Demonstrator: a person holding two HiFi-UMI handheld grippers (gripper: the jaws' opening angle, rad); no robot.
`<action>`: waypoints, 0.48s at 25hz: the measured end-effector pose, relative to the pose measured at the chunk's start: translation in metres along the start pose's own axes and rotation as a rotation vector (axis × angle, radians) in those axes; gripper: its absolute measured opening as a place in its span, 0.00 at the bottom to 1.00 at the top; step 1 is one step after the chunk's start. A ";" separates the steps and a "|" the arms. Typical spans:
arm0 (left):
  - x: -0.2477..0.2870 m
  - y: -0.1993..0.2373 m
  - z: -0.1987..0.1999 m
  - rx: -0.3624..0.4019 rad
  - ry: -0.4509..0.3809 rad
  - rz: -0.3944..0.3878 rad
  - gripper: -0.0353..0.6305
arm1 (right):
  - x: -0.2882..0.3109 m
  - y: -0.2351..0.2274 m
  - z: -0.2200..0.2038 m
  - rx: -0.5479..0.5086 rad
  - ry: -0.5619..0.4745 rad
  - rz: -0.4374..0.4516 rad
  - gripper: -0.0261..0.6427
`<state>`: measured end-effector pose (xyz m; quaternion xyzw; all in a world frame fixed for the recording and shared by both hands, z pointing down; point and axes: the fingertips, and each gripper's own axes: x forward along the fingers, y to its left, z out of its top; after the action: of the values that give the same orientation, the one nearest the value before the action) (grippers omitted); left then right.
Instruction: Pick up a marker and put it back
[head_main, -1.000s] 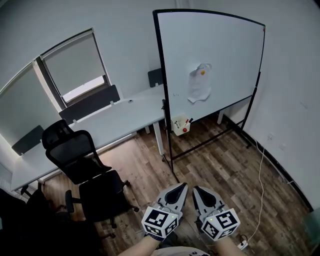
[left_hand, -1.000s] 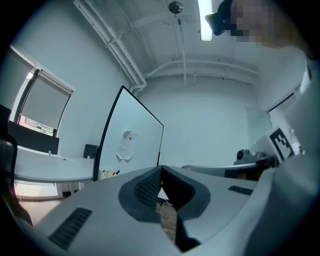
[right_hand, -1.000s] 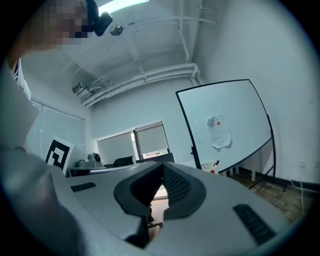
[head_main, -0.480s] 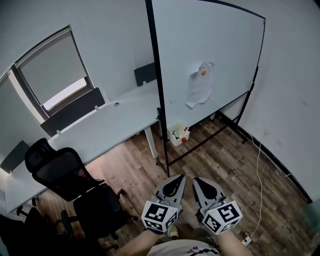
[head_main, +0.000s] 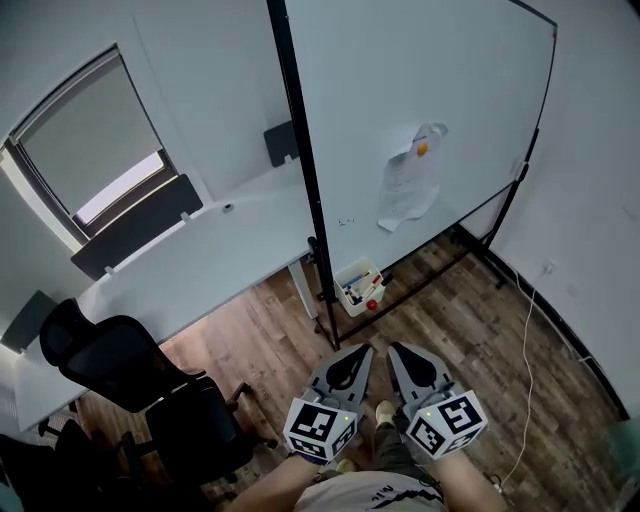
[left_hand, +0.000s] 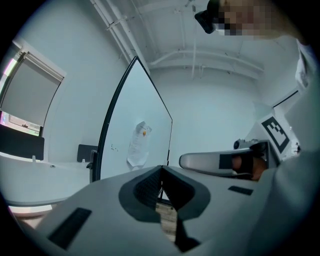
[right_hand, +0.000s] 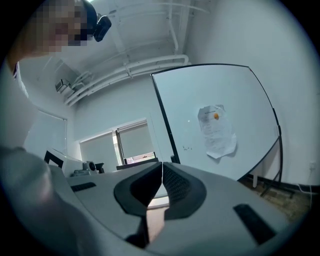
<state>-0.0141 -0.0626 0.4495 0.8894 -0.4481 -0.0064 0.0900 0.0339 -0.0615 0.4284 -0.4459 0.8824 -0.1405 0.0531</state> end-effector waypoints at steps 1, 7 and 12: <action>0.013 0.007 0.000 0.000 0.003 0.010 0.07 | 0.012 -0.012 0.001 0.005 0.003 0.005 0.06; 0.081 0.047 0.002 -0.005 0.014 0.097 0.07 | 0.078 -0.079 0.006 0.028 0.038 0.050 0.06; 0.119 0.072 -0.007 -0.020 0.039 0.158 0.07 | 0.115 -0.124 -0.004 0.072 0.082 0.071 0.06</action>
<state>0.0004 -0.1989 0.4767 0.8503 -0.5150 0.0135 0.1078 0.0599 -0.2230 0.4724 -0.4059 0.8935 -0.1886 0.0378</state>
